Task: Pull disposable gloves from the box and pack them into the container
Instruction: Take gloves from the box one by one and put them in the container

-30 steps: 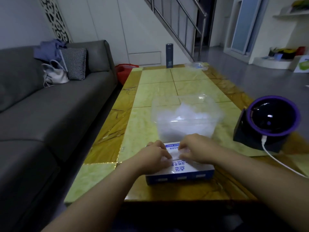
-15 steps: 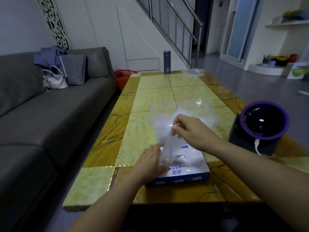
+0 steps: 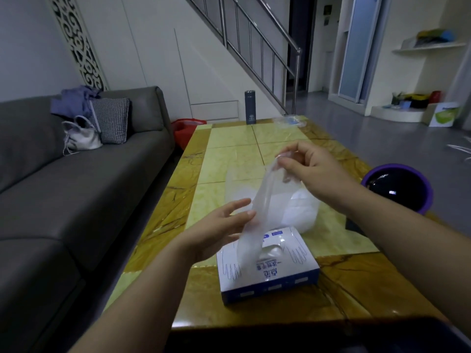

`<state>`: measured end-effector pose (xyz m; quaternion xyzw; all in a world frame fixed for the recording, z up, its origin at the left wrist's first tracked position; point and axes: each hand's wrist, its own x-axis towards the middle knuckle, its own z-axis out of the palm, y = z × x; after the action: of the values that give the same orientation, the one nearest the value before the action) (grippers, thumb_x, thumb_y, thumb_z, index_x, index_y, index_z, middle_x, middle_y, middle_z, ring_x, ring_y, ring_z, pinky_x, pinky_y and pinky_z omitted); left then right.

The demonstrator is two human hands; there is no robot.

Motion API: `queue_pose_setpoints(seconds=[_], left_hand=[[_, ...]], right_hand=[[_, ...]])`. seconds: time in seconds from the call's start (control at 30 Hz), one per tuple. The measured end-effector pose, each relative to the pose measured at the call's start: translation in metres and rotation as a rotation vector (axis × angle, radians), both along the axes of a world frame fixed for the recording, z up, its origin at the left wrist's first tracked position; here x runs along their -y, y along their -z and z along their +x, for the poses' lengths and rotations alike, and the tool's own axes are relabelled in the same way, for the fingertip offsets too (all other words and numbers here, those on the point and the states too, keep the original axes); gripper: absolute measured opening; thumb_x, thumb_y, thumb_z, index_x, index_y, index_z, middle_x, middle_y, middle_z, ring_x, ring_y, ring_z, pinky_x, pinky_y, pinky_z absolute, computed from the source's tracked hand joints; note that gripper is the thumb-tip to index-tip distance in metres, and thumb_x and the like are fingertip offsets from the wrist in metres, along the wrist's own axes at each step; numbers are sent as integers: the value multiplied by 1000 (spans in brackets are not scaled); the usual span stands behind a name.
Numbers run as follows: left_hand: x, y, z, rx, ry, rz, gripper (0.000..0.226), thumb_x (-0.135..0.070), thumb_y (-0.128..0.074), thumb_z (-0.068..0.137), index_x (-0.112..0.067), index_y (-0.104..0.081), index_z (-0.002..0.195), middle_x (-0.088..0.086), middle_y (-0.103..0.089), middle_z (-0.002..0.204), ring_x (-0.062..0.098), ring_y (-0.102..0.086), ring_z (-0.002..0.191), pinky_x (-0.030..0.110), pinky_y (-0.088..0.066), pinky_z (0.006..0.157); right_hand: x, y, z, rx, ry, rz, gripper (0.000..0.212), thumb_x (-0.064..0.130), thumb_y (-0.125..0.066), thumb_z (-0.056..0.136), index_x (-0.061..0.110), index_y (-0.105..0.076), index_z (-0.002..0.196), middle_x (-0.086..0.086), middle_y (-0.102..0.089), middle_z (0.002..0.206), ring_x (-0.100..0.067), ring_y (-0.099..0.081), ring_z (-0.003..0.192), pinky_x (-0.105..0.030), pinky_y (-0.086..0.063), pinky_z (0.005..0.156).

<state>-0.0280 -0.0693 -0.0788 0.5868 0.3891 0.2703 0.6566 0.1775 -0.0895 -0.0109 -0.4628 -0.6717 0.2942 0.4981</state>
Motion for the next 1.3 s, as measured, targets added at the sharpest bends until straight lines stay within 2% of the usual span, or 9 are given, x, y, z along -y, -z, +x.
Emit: queue_pose_setpoints(seconds=[0.2, 0.33, 0.43, 0.53, 0.7, 0.8, 0.93, 1.07, 1.3], left_hand=[[-2, -18, 12, 337, -59, -54, 51, -13, -59, 80, -23, -52, 129, 5, -72, 103, 17, -69, 86, 31, -56, 78], [3, -21, 13, 87, 65, -18, 47, -33, -55, 86, -24, -49, 131, 10, -67, 118, 24, -66, 104, 37, -54, 91], [3, -12, 15, -126, 152, -66, 57, -63, -37, 84, -25, -53, 124, 11, -64, 122, 26, -61, 113, 43, -45, 102], [-3, -3, 19, 30, 144, -186, 84, -75, -28, 81, -13, -49, 135, 16, -58, 130, 32, -54, 122, 50, -37, 108], [-7, -14, 28, 338, -81, -82, 54, -33, -67, 82, -11, -53, 130, 17, -62, 122, 27, -58, 110, 47, -44, 102], [-7, -25, 25, 440, -256, -5, 48, -10, -67, 77, -16, -55, 123, 13, -64, 106, 20, -66, 88, 33, -57, 78], [-2, -32, 24, 227, -398, 339, 31, -6, -59, 89, -24, -59, 114, 5, -59, 87, 21, -58, 82, 41, -55, 84], [-2, -36, 24, 114, -421, 456, 18, -9, -58, 91, -23, -62, 103, 1, -66, 92, 22, -59, 82, 50, -50, 89], [-9, -40, 7, -83, -275, 577, 33, -17, -59, 90, -34, -60, 118, -29, -64, 102, -5, -51, 58, 13, -48, 66]], right_hand=[[3, -6, -1, -24, -7, 17, 12, 7, -57, 92, 16, -63, 98, 5, -72, 80, -15, -62, 74, -14, -51, 67], [1, -10, 0, -57, 9, 10, 13, 7, -57, 92, 19, -62, 96, -25, -68, 96, -34, -61, 93, -15, -51, 68], [3, -15, -3, -82, -40, -3, 15, 4, -56, 92, 15, -62, 100, -3, -72, 87, -14, -66, 85, -13, -51, 71], [3, -17, -5, -124, -139, -47, 18, 0, -55, 91, 11, -62, 104, 2, -72, 86, 2, -66, 80, -11, -51, 75], [5, -14, -1, -99, -180, -81, 21, -2, -54, 91, 12, -62, 104, 2, -72, 88, 1, -67, 80, -11, -51, 71], [6, -5, 6, -78, -91, -115, 23, 0, -56, 90, 18, -64, 101, 6, -72, 83, 1, -65, 76, -13, -53, 70], [8, 21, 17, -202, 3, -342, 26, 3, -58, 89, 17, -60, 111, 0, -71, 97, -14, -65, 87, -22, -56, 68], [8, 37, 21, -394, -99, -670, 65, 28, -68, 79, 18, -41, 137, -8, -69, 103, -18, -67, 83, -29, -55, 68], [3, 13, 24, -238, -166, -329, 77, 23, -69, 68, 36, -37, 137, -5, -73, 101, -13, -67, 99, -32, -47, 94]])
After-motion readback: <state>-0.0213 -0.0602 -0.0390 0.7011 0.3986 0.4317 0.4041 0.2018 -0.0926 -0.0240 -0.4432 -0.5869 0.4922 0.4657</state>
